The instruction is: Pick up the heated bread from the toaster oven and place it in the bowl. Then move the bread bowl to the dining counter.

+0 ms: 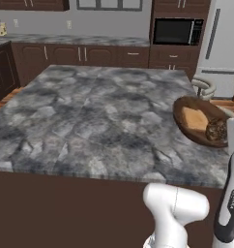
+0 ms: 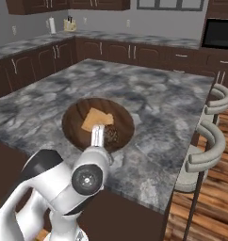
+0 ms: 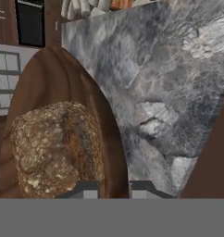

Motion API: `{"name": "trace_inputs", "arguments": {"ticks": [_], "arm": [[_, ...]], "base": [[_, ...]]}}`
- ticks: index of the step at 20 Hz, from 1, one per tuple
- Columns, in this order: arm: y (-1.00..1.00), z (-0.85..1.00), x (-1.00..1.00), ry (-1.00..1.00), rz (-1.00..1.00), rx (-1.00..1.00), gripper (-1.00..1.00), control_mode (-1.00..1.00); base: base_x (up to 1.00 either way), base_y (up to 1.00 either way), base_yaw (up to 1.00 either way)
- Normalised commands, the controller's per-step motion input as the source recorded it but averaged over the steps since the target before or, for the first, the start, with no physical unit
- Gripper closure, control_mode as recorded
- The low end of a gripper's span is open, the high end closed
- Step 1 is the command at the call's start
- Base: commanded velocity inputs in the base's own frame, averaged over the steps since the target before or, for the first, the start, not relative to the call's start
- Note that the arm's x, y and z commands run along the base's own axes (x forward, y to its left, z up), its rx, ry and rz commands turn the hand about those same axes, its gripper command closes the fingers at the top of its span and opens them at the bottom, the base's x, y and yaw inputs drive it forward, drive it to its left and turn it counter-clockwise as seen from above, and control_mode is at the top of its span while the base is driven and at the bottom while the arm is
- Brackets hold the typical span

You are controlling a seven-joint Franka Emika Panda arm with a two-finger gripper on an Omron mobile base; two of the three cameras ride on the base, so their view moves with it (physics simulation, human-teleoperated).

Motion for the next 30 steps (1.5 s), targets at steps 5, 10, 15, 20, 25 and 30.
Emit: {"name": "trace_inputs", "arguments": {"ticks": [5,10,15,20,25,30], "arm": [[-0.15,-0.64,1.0,0.39,0.24,0.03,1.0,-1.0],[-0.06,-0.55,1.0,0.1,0.13,0.0,1.0,-1.0],[-0.14,-0.33,1.0,0.0,0.12,0.0,1.0,-1.0],[-0.05,-0.49,1.0,0.0,0.09,0.0,1.0,-1.0],[0.0,-0.58,1.0,0.0,0.03,-0.02,1.0,-1.0],[0.0,-0.49,1.0,0.0,-0.01,-0.08,1.0,-1.0]], "base": [[0.0,0.0,0.0],[0.0,0.0,0.0],[0.0,0.0,0.0],[0.0,0.0,0.0],[0.0,0.0,0.0],[0.0,0.0,0.0]]}}
